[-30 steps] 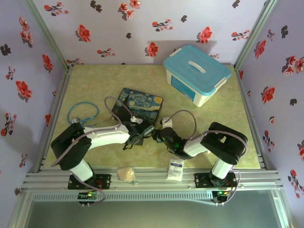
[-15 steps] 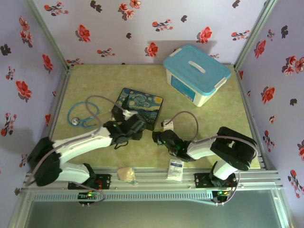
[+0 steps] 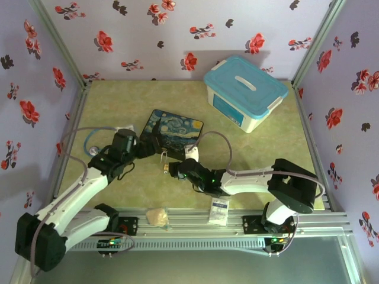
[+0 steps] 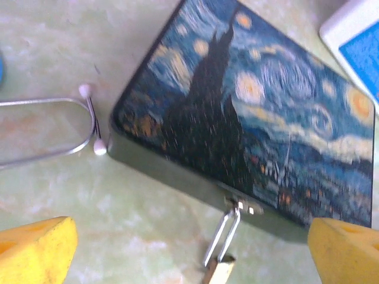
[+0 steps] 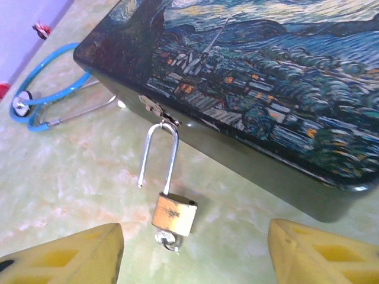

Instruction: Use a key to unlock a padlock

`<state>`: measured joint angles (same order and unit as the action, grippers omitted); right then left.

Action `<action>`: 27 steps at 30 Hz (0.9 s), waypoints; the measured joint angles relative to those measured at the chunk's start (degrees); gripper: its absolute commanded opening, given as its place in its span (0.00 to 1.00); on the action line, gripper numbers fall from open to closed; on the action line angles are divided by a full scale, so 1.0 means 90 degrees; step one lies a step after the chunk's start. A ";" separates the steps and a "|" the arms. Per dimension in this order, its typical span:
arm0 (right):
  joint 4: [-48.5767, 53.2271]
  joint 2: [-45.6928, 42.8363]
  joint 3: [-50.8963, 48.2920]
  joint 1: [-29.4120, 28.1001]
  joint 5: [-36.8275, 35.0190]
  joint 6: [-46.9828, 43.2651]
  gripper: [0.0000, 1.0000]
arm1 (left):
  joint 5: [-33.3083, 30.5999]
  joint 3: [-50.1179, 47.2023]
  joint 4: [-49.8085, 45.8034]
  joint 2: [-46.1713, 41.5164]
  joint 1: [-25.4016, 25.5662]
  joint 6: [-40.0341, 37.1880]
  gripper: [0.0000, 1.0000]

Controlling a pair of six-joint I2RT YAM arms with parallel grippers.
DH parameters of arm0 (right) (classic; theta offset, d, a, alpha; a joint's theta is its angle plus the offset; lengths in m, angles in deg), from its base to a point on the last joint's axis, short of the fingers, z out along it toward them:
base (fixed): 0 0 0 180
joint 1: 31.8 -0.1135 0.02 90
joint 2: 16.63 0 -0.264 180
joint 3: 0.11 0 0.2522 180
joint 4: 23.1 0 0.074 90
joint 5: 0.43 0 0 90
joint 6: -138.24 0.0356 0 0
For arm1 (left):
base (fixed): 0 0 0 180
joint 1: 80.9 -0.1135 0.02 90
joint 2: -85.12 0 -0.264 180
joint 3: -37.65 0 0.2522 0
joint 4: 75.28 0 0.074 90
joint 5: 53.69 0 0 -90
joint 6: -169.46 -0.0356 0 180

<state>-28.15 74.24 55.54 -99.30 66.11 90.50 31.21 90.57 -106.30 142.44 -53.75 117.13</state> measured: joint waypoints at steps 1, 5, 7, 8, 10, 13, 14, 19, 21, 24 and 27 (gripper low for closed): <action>-0.0019 0.0097 0.0046 0.0032 0.0051 0.0027 0.65 | 0.0185 0.0000 0.0216 0.0177 -0.0223 -0.0049 1.00; -0.0102 0.0542 0.0172 0.0177 0.0282 0.0219 0.65 | 0.0627 0.0041 0.0869 0.1081 -0.0610 -0.0260 0.99; -0.0197 0.0682 0.0148 0.0311 0.0444 0.0350 0.65 | 0.0748 0.0131 0.1052 0.1494 -0.0634 -0.0420 0.97; -0.0240 0.0721 0.0124 0.0401 0.0491 0.0389 0.66 | 0.0797 0.0209 0.1105 0.1705 -0.0641 -0.0503 0.94; -0.0260 0.0729 0.0078 0.0588 0.0559 0.0430 0.66 | 0.0857 0.0384 0.1185 0.2033 -0.0668 -0.0651 0.88; -0.0262 0.0729 0.0073 0.0886 0.0673 0.0420 0.65 | 0.0862 0.0602 0.1260 0.2382 -0.0707 -0.0799 0.84; -0.0260 0.0729 0.0073 0.0971 0.0704 0.0396 0.65 | 0.0865 0.0627 0.1294 0.2436 -0.0712 -0.0811 0.84; -0.0202 0.0726 0.0073 0.1253 0.0755 0.0158 0.65 | 0.0865 0.0629 0.1355 0.2470 -0.0668 -0.0792 0.84; -0.0032 0.0726 0.0097 0.1277 0.0765 0.0083 0.65 | 0.0865 0.0585 0.1406 0.2436 -0.0636 -0.0741 0.84; 0.0364 0.0726 0.0233 0.1185 0.0772 0.0070 0.66 | 0.0867 0.0318 0.1435 0.2152 -0.0612 -0.0583 0.84; 0.0894 0.0726 0.0522 0.0889 0.0602 0.0284 0.68 | 0.0879 -0.0075 0.1452 0.1562 -0.0612 -0.0338 0.85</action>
<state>-20.10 80.78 60.24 -91.30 71.53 93.06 39.12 89.89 -93.23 156.49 -59.25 114.09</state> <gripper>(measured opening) 0.675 0.848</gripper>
